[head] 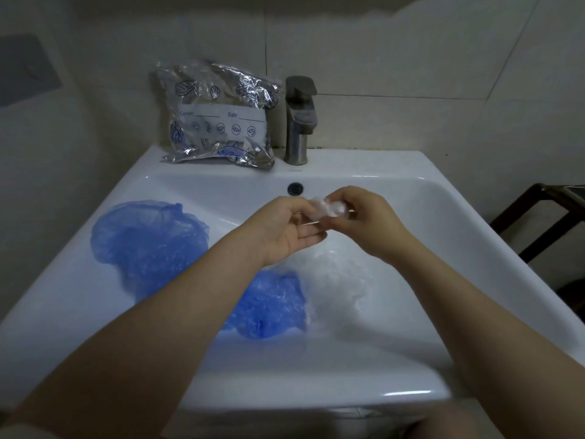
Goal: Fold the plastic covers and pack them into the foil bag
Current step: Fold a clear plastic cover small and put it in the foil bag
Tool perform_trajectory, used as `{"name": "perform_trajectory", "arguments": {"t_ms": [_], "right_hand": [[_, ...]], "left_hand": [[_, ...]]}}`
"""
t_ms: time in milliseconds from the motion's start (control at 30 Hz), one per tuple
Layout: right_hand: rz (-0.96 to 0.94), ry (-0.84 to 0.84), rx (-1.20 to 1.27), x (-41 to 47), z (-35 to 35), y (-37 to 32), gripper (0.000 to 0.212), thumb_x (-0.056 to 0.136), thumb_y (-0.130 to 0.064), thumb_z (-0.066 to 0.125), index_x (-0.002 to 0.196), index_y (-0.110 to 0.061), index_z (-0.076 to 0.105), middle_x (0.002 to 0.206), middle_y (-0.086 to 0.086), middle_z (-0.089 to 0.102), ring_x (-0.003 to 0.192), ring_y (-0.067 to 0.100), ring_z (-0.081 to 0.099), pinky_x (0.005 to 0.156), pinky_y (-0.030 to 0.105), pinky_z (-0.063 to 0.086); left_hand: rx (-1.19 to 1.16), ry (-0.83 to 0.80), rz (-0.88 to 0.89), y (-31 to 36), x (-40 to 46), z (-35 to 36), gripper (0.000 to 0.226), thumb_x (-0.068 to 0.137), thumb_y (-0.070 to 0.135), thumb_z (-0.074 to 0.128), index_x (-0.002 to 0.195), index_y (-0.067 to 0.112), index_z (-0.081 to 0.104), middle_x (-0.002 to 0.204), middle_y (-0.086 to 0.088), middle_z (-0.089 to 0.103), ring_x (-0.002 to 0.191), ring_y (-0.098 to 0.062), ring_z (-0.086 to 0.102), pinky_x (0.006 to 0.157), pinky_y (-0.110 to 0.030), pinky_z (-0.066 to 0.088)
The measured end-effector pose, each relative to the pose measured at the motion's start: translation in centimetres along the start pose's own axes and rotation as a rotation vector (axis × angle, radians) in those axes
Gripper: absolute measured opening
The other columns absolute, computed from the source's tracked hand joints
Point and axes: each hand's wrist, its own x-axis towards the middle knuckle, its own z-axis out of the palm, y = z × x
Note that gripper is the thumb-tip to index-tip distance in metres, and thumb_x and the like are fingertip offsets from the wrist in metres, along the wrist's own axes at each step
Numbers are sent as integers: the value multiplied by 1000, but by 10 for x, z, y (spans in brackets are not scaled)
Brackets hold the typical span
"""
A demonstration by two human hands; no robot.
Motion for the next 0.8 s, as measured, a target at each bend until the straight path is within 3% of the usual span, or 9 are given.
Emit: {"name": "perform_trajectory", "arguments": {"t_ms": [67, 200, 300, 433, 500, 567, 700, 800], "right_hand": [[115, -11, 171, 0, -3, 1, 12, 80, -14, 71, 90, -14, 65, 79, -3, 64, 68, 7, 57, 65, 15, 44], [295, -97, 426, 0, -5, 6, 18, 82, -10, 69, 99, -9, 64, 82, 2, 67, 67, 5, 59, 65, 20, 47], [397, -155, 572, 0, -4, 9, 24, 82, -10, 68, 104, -2, 63, 85, 7, 65, 73, 10, 60, 69, 21, 48], [408, -119, 741, 1, -5, 8, 10, 83, -2, 64, 93, -2, 63, 89, 13, 64, 79, 19, 62, 74, 23, 53], [402, -38, 618, 0, 0, 5, 9, 81, -1, 67, 88, -3, 63, 83, 12, 63, 73, 19, 60, 69, 22, 52], [340, 70, 321, -1, 8, 2, 10, 78, -5, 71, 83, -7, 62, 79, 7, 65, 70, 17, 59, 67, 24, 50], [72, 155, -57, -1, 17, -7, 8, 80, -12, 69, 81, -13, 62, 78, -2, 62, 71, 13, 56, 66, 20, 45], [-143, 142, -234, 0, 16, -5, 6, 83, -7, 64, 89, -5, 65, 90, 7, 61, 77, 21, 57, 71, 23, 45]], "left_hand": [[155, -19, 20, 0, 0, -1, 18, 84, 10, 63, 101, 9, 67, 106, -7, 69, 96, -19, 68, 87, -31, 52], [334, 97, 27, -5, 2, -3, 16, 84, 17, 68, 98, 10, 64, 85, -3, 65, 75, -11, 61, 69, -22, 53], [422, 125, 40, -5, 4, -5, 16, 85, 19, 67, 99, 14, 64, 89, 0, 66, 82, -11, 59, 76, -24, 51], [432, 149, 68, -4, 3, -5, 8, 84, 16, 67, 90, 14, 63, 91, -1, 67, 87, -13, 61, 85, -26, 50], [439, 202, 60, -7, 3, -5, 8, 83, 16, 69, 85, 13, 62, 89, -3, 67, 83, -12, 61, 80, -25, 51], [444, 260, 36, -12, 5, -3, 12, 83, 16, 69, 78, 14, 58, 85, -4, 65, 76, -12, 58, 72, -22, 50], [417, 303, 36, -12, 5, -1, 17, 85, 13, 66, 74, 14, 54, 74, -5, 61, 63, -9, 56, 57, -16, 44], [356, 313, 88, -7, 4, -3, 15, 83, 16, 69, 77, 14, 56, 73, -4, 63, 64, -9, 57, 61, -17, 45]]}}
